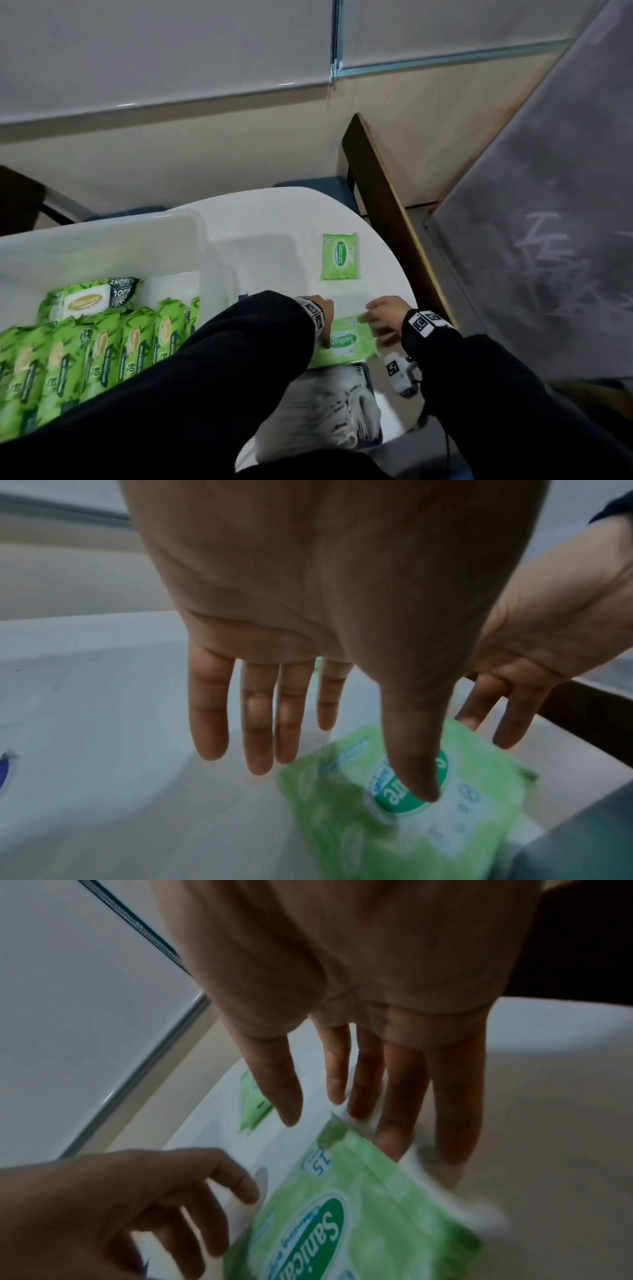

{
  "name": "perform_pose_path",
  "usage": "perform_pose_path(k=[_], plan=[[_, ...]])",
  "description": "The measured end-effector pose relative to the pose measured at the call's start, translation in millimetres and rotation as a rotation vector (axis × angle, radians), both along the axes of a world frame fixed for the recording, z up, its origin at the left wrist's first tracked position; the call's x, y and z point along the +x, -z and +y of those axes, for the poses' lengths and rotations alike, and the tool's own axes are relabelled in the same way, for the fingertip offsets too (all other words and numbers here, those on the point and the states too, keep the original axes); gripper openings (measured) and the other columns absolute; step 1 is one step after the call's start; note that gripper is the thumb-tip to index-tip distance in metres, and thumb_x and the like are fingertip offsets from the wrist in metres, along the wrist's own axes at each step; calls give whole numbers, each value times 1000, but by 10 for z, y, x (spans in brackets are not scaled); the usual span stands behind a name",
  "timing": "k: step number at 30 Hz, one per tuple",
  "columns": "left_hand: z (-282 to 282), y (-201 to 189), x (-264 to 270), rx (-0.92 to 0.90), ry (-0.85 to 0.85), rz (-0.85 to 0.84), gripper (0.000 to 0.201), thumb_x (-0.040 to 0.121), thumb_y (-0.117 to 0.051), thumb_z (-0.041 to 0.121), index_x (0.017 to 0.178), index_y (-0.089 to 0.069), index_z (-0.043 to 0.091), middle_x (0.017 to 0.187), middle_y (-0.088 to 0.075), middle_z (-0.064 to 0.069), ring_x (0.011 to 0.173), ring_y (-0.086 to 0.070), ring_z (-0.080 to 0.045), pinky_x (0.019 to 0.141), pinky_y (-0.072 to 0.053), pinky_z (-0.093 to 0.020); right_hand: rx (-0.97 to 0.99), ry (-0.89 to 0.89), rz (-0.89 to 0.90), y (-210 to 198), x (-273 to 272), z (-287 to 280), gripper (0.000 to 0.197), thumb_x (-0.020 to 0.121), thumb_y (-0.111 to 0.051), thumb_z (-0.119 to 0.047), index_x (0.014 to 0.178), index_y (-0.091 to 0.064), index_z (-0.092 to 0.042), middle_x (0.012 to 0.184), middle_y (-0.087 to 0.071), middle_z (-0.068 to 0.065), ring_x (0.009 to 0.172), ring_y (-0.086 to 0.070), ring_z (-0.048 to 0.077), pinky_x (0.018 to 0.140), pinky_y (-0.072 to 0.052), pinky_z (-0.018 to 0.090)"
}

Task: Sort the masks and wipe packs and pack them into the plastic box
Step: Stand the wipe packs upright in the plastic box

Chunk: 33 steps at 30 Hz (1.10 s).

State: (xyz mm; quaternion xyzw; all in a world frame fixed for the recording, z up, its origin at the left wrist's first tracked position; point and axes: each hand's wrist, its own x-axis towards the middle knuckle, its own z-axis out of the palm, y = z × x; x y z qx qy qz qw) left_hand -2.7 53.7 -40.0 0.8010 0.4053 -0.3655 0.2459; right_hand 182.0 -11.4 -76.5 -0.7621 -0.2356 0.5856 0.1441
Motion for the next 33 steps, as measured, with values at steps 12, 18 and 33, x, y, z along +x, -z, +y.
perform_pose_path(k=[12, 18, 33], plan=[[173, -47, 87, 80, -236, -151, 40, 96, -61, 47, 125, -59, 19, 124, -64, -8, 111, -63, -32, 81, -47, -35, 291, 242, 122, 33, 143, 555, 15, 87, -77, -9, 99, -71, -16, 97, -72, 12, 83, -65, 26, 73, -53, 34], [437, -667, -82, 216, -507, -258, 20, 96, -58, 26, 107, -65, 11, 111, -66, -12, 99, -65, -33, 73, -48, -33, 200, 89, -125, 130, 105, 1234, 54, 72, -80, -44, 109, -66, -8, 115, -68, 17, 103, -67, 36, 92, -59, 54], [282, -2132, -2078, 315, -1420, -1221, 42, 90, -68, -7, 127, -59, 10, 107, -78, -12, 94, -77, -27, 72, -62, -37, 299, -125, -104, 140, -558, 1407, 30, 67, -79, -8, 93, -66, -13, 104, -71, 19, 94, -67, 35, 94, -56, 47]])
